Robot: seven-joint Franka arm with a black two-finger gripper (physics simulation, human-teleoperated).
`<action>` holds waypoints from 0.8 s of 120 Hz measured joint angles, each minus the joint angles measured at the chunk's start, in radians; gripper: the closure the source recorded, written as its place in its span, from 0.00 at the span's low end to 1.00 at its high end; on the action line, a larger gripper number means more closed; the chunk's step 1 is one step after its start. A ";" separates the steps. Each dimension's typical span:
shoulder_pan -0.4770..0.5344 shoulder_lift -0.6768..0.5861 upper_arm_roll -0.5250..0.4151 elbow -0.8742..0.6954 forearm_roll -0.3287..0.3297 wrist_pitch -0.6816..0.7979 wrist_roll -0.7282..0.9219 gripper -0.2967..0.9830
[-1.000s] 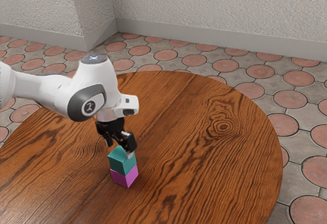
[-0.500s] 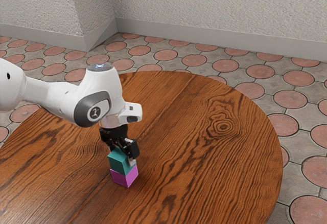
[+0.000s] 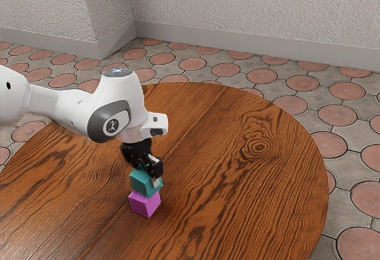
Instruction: Pick up the blue block with one arm, and put the blue block on the table with one arm
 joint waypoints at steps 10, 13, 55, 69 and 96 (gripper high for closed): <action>-0.007 0.027 -0.003 0.073 0.006 -0.017 -0.005 0.50; -0.011 0.047 -0.003 0.105 0.013 -0.023 -0.006 0.51; -0.024 0.341 0.006 0.360 0.113 -0.100 -0.022 0.52; -0.023 0.360 0.007 0.373 0.125 -0.108 -0.023 0.47; -0.022 0.361 0.007 0.376 0.123 -0.115 -0.017 0.32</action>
